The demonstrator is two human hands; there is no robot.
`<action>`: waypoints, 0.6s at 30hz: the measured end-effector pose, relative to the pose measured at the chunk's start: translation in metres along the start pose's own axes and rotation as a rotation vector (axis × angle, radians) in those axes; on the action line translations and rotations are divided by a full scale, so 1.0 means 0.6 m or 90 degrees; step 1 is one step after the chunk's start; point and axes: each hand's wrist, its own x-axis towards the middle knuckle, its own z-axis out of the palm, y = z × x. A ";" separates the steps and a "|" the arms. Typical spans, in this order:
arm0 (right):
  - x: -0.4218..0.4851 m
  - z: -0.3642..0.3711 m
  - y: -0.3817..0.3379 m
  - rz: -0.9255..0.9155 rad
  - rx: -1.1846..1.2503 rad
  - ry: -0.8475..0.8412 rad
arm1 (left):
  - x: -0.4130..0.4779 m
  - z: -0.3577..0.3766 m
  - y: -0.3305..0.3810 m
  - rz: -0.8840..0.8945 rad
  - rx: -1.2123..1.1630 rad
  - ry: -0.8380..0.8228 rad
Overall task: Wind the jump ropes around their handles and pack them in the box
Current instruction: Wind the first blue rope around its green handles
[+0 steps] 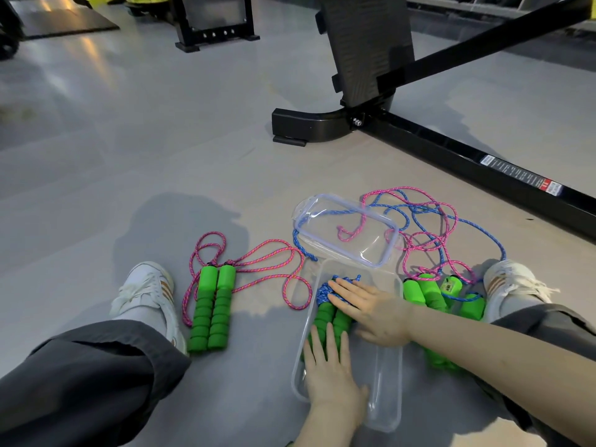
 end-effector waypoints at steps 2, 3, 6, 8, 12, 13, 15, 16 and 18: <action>0.006 0.010 -0.003 0.013 0.016 0.022 | 0.003 -0.007 -0.009 0.004 0.013 -0.002; 0.009 0.011 -0.005 0.014 0.012 0.035 | 0.005 -0.011 -0.018 0.020 0.029 -0.006; 0.012 0.013 -0.002 0.022 0.012 0.054 | 0.014 -0.019 -0.053 0.083 0.060 -0.022; 0.012 0.006 0.002 0.025 0.014 0.041 | 0.019 -0.026 -0.084 0.130 0.074 -0.033; 0.002 -0.018 0.009 0.021 -0.001 -0.004 | 0.029 -0.051 -0.163 0.256 0.156 -0.026; -0.003 -0.019 0.006 0.015 0.006 -0.004 | 0.033 -0.055 -0.180 0.286 0.185 -0.025; -0.016 -0.020 -0.001 0.023 0.034 0.013 | 0.040 -0.061 -0.203 0.335 0.218 -0.011; -0.022 -0.020 -0.008 0.043 0.037 0.033 | 0.043 -0.065 -0.209 0.352 0.223 -0.003; -0.029 -0.018 -0.019 0.068 0.044 0.075 | 0.047 -0.073 -0.213 0.372 0.220 0.016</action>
